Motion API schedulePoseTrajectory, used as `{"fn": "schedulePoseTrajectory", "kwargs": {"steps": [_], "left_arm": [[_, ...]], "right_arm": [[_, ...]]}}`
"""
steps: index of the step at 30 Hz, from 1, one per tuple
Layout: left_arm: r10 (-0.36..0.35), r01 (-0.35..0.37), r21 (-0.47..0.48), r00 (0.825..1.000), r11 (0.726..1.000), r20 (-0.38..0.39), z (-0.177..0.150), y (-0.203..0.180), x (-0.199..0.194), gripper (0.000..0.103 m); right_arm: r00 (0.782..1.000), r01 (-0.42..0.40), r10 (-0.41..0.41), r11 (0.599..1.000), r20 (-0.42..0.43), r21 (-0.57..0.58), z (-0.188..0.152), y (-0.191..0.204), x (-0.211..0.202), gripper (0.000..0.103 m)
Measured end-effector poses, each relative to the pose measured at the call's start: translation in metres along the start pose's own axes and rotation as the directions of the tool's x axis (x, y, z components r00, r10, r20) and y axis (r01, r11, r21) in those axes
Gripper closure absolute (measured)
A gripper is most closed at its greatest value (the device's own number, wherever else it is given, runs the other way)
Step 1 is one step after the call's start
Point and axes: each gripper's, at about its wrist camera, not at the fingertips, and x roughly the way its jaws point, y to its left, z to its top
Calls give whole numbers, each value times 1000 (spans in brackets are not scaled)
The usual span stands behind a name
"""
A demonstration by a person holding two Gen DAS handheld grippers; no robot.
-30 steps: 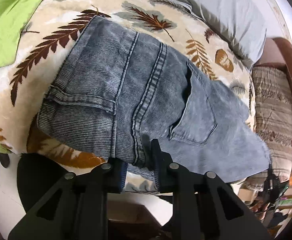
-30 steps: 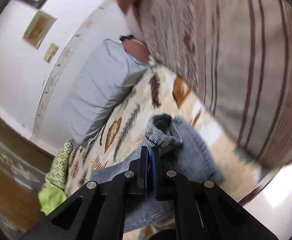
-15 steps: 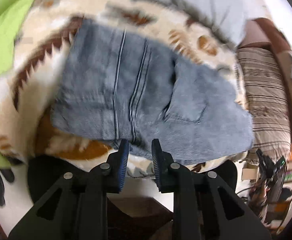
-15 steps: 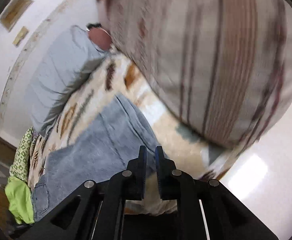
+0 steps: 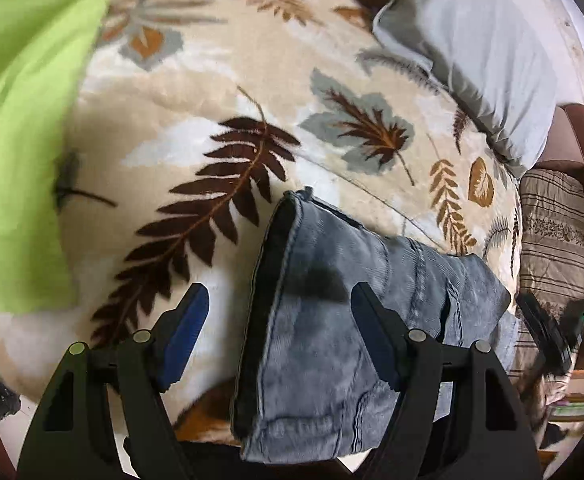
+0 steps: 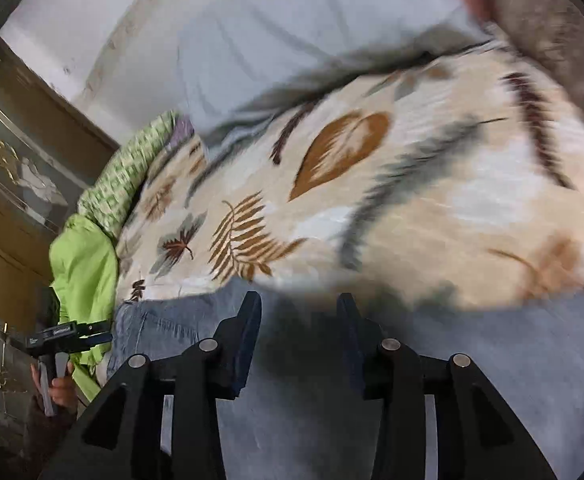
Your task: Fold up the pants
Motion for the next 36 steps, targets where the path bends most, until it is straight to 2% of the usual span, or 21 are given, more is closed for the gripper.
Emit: {"fn": "schedulePoseTrajectory", "kwargs": {"steps": [2,3,5,7,9,10,11,13,15,17,18,20,22,24,25,27,29,31,33,36], "left_arm": [[-36,35,-9,998,999,-55,3,4,10,30],[-52,51,-17,996,999,-76,4,5,15,30],[-78,77,-11,993,997,-94,3,4,17,29],[-96,98,23,992,995,-85,0,2,12,29],[-130,135,47,987,990,-95,-3,-2,12,27],[-132,139,62,986,988,-103,-3,-5,14,26],[-120,128,75,987,989,-108,-3,-7,16,25],[-95,105,84,989,991,-117,-1,-11,23,25],[-106,116,89,989,989,-107,0,-15,24,25],[-108,117,106,991,987,-84,-1,-20,18,26],[-114,122,117,991,986,-72,-4,-25,12,30],[-116,120,146,993,982,-36,-9,-33,2,35],[-76,71,196,997,978,15,-14,-42,-4,35],[2,-5,212,1000,977,17,-12,-47,8,37],[43,-41,206,999,978,-4,-9,-47,19,37],[72,-66,182,997,981,-27,-8,-43,31,37],[71,-67,179,997,982,-15,-8,-41,27,37],[70,-68,174,997,982,-10,-10,-39,18,37],[61,-59,166,998,984,-11,-15,-33,7,37],[19,-19,153,1000,988,3,-31,-26,-16,37]], "right_arm": [[998,14,-14,1000,-56,-12,14,6,33,61],[993,3,-4,1000,-116,-8,19,7,54,57],[976,-49,48,999,-210,1,12,13,79,57],[948,-121,84,987,-307,-105,-5,35,92,57],[938,-123,24,956,-345,-267,-23,60,95,56],[939,-104,-11,944,-345,-312,-27,65,97,56],[939,-97,-16,946,-343,-310,-26,65,99,55],[942,-106,23,967,-335,-233,-19,56,104,55],[946,-139,88,980,-313,-144,-11,50,110,57],[951,-154,115,981,-286,-118,-3,54,112,77],[954,-150,105,978,-281,-144,-2,60,111,97],[972,-119,55,953,-228,-278,-5,85,100,98],[990,-39,-19,914,-139,-404,-6,105,90,99],[981,111,-175,857,-81,-502,-7,106,104,99],[971,147,-223,840,-84,-523,-9,104,115,99],[955,197,-286,806,-76,-558,-17,101,134,97],[959,209,-278,824,-55,-527,-16,94,124,96],[971,181,-232,881,-64,-437,-8,85,109,82],[986,135,-160,935,-50,-328,-1,67,81,82],[996,90,-91,979,1,-184,0,40,34,69]]}}
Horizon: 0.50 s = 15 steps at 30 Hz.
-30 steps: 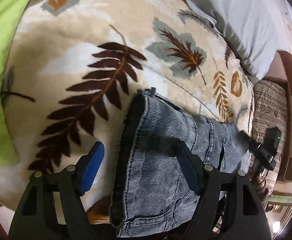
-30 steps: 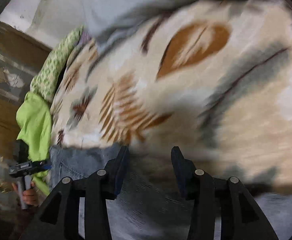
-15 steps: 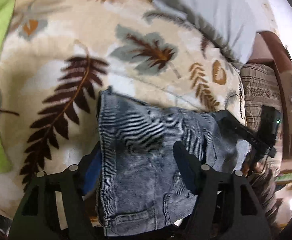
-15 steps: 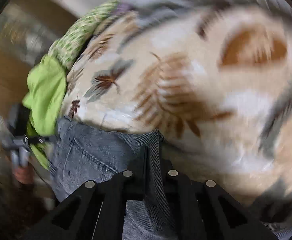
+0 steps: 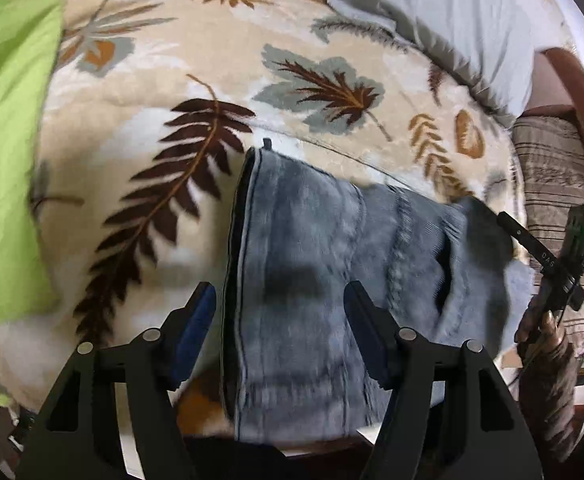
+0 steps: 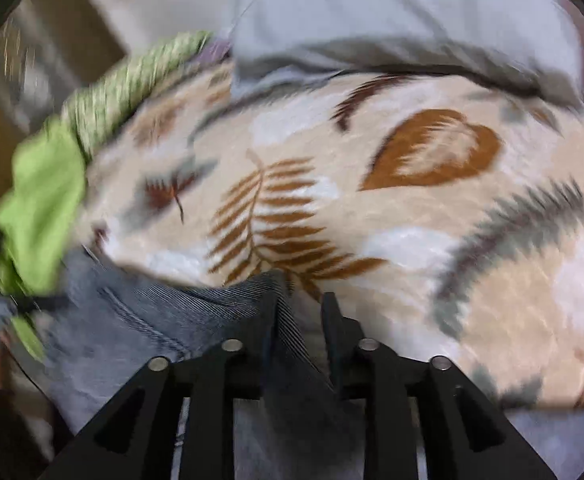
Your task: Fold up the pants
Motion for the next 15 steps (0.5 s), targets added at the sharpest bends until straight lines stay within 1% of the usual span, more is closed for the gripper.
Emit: {"fn": "schedulePoseTrajectory", "kwargs": {"steps": [1,2,4,5,6,9,11,12,13,15], "left_arm": [[-28,28,-3,1000,1000,8,-9,0,-9,37],[-54,54,-2,998,999,14,-18,-1,-16,37],[-105,105,15,994,994,22,-38,-9,-27,34],[-117,117,24,993,993,23,-49,-11,-31,30],[-129,128,30,991,991,23,-58,-15,-33,28],[-185,185,18,983,983,2,-82,-21,-28,28],[-202,202,-1,979,979,-10,-86,-25,-19,28],[-199,199,-9,980,980,-28,-87,-27,-11,28],[-197,196,-19,980,980,-39,-87,-29,-5,28],[-212,209,-48,975,977,-60,-84,-31,7,28]], "right_arm": [[1000,-10,9,1000,10,25,-2,-3,-7,64],[1000,-21,20,998,23,58,-11,-13,-24,63],[999,-30,27,996,35,87,-27,-23,-42,61],[999,-35,32,994,36,107,-41,-30,-53,60],[999,-41,37,992,32,121,-49,-31,-59,58],[997,-71,67,982,28,174,-81,-33,-72,57],[994,-111,108,972,25,208,-102,-35,-83,57],[990,-140,139,964,19,225,-113,-33,-86,53],[984,-173,179,955,0,239,-123,-28,-87,47],[968,-230,247,943,-41,241,-136,-13,-81,43]]}}
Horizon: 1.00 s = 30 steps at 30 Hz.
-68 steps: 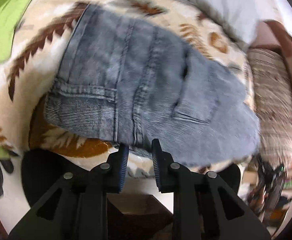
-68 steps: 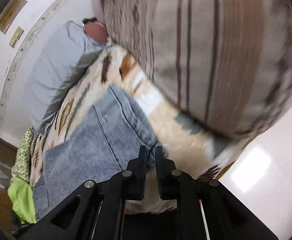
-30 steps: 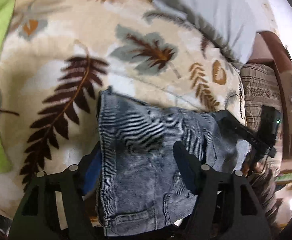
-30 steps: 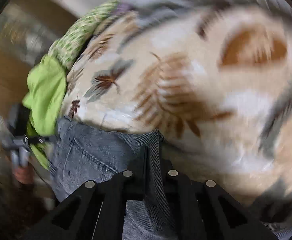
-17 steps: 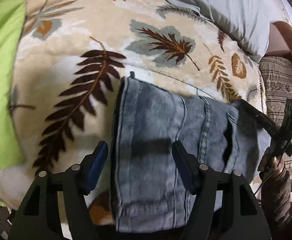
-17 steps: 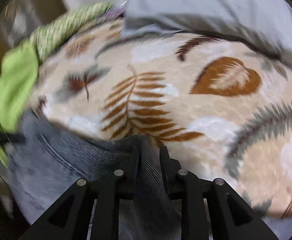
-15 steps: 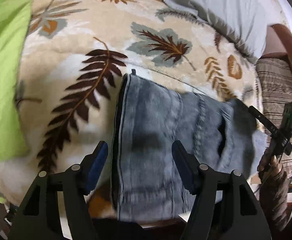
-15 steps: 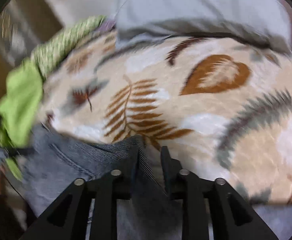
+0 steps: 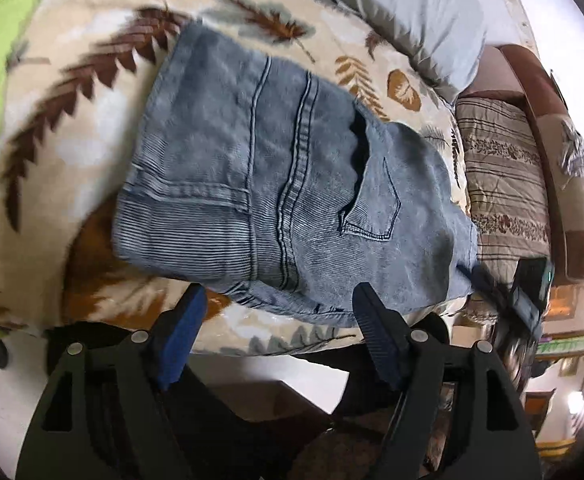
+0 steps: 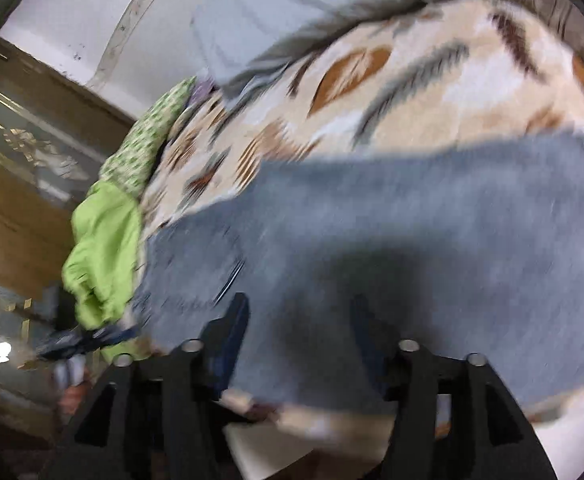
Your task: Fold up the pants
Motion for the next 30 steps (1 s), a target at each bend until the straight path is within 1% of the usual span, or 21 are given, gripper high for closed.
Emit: {"fn": "schedulePoseTrajectory", "kwargs": {"steps": [2,3,5,7,9,11,13,14,15,16,17,18,20,22,24,25,26,27,28,29,30], "left_arm": [[3,-3,-21,1000,1000,-7,2,-1,8,28],[5,-5,-28,1000,1000,-7,3,-1,10,28],[6,-6,-46,1000,999,0,5,0,13,28],[-1,1,-57,1000,998,6,6,0,12,28],[-5,6,-69,1000,998,8,8,3,12,28],[1,0,-84,1000,996,15,10,6,12,28],[-4,5,-100,1000,995,14,10,11,14,28],[-3,4,-105,1000,994,11,10,13,15,28],[3,-2,-106,1000,994,9,11,13,17,28],[10,-9,-108,1000,994,7,11,13,18,28],[14,-14,-108,1000,994,5,11,13,18,28],[22,-21,-109,1000,994,7,12,13,19,28],[33,-31,-116,999,993,12,13,12,20,28],[42,-40,-123,999,992,13,13,12,21,28],[54,-52,-127,998,991,15,12,11,21,28],[59,-56,-127,998,990,19,12,11,21,28],[72,-68,-128,997,989,26,12,10,21,32],[108,-103,-131,994,986,35,11,9,19,52],[144,-138,-128,989,982,38,10,8,18,64],[156,-150,-123,987,981,38,7,7,16,70],[149,-142,-128,988,982,42,5,7,14,71]], "right_arm": [[997,-52,53,999,-56,3,-14,7,11,43],[995,-63,64,998,-73,11,-21,10,17,43],[996,-51,52,998,-66,26,-26,10,20,43],[999,-34,35,998,-3,51,-20,2,9,43],[994,26,-33,997,105,69,-4,-13,-16,43],[964,139,-159,985,215,103,9,-34,-47,43],[927,199,-243,964,286,174,15,-61,-76,43],[892,241,-310,942,328,235,19,-83,-96,43],[864,274,-363,920,349,280,22,-100,-111,43],[850,290,-390,908,354,304,24,-111,-119,43],[830,311,-427,888,359,337,28,-125,-129,43],[819,320,-447,877,361,360,33,-139,-136,43],[819,334,-464,864,339,376,44,-159,-137,43],[813,373,-491,851,313,369,54,-168,-128,43],[797,427,-529,835,293,346,63,-173,-116,43],[796,443,-537,832,279,335,66,-175,-109,43],[801,457,-538,833,263,312,68,-176,-102,50],[801,482,-543,835,255,265,70,-171,-96,80],[800,501,-542,839,257,210,72,-162,-96,98],[788,508,-541,841,294,186,72,-153,-101,98],[777,506,-536,844,329,179,70,-147,-109,98]]}}
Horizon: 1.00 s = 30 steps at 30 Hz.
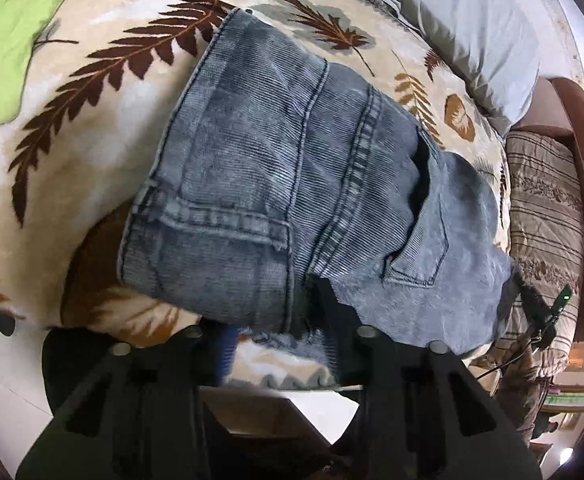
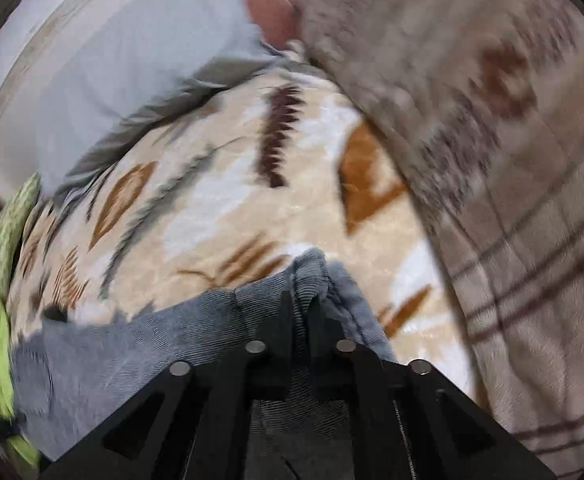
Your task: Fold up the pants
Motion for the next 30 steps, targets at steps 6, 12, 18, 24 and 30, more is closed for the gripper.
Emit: {"fn": "schedulePoseTrajectory", "kwargs": {"steps": [6,12,18,24,30], "left_arm": [[74,-75,11,997,997,13,-6,1,11,70],[28,-29,85,1000,996,6,-16,0,-11,68],[-15,9,133,999,991,41,-18,0,-22,47],[17,-16,56,1000,998,-22,-5,-4,8,50],[103,-99,89,993,991,-51,-14,-2,18,50]], "right_arm": [[989,104,-104,995,-102,1,-12,-20,29,97],[999,11,-8,997,-39,75,-20,-26,-14,80],[998,-56,60,990,-28,132,-62,-44,-56,54],[996,-38,48,990,-71,138,-87,-51,-48,101],[996,57,-49,991,-72,125,-94,-68,-48,103]]}}
